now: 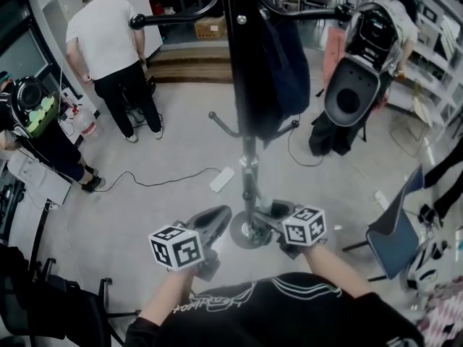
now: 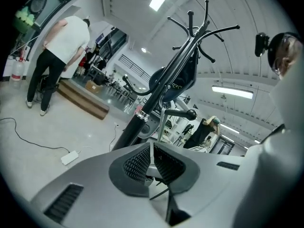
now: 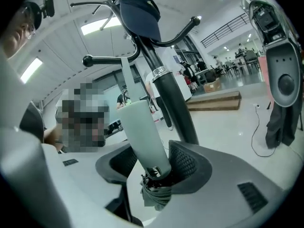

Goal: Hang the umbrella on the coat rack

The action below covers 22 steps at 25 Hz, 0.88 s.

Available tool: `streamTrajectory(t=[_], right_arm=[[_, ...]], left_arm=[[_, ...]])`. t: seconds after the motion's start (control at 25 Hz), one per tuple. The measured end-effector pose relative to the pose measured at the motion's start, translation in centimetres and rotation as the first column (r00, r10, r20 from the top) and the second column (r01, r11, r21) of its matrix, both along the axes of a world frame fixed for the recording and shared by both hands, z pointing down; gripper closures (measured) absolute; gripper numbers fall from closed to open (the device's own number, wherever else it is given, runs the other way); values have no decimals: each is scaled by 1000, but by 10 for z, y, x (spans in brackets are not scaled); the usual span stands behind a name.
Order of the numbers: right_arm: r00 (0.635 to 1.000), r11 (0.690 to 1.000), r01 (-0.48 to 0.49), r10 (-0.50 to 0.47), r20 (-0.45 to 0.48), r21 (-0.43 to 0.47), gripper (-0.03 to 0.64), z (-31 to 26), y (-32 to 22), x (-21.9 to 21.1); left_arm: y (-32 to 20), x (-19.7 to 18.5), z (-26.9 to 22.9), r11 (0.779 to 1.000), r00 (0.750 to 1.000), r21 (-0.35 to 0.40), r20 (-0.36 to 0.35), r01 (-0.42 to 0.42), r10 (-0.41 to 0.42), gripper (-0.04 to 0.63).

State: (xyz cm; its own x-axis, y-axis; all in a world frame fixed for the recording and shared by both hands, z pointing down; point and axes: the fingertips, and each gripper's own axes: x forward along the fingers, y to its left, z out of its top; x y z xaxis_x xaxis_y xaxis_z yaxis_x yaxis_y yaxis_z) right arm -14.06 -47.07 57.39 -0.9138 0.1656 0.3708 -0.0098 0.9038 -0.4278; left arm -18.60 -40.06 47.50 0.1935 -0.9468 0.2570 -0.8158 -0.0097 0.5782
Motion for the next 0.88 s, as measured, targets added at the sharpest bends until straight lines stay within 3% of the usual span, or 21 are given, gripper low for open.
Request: streamTrajectory(t=[0.12,0.28,0.4,0.52,0.6,0.72,0.88], right_arm=[[1000,998,9,-9,5,-70,399,-1,4,6],[999,997,-40,41,17,-67,397,-9,0,30],[984,990,-103,116,134,-95,399,-43,0,53],[962,990,-104,125,244,-96,401,-96,20,74],[952,994,-97,107,287,-51,429,-129,40,89],[934,994,-101,83,347,34,567,-172,79,113],[909,995,-90,64,411,45,584,-212,134,146]], left_arm=[[4,4,-3,1000,1000,7,-23,4,-4,577],[14,13,-11,1000,1000,27,-26,-6,6,577],[28,26,-18,998,999,53,-36,-16,18,577],[41,41,-37,996,999,82,-29,-37,40,577],[53,53,-54,993,998,108,-23,-51,53,577],[77,75,-78,987,997,144,-11,-74,77,577],[119,109,-104,978,994,180,28,-107,104,577]])
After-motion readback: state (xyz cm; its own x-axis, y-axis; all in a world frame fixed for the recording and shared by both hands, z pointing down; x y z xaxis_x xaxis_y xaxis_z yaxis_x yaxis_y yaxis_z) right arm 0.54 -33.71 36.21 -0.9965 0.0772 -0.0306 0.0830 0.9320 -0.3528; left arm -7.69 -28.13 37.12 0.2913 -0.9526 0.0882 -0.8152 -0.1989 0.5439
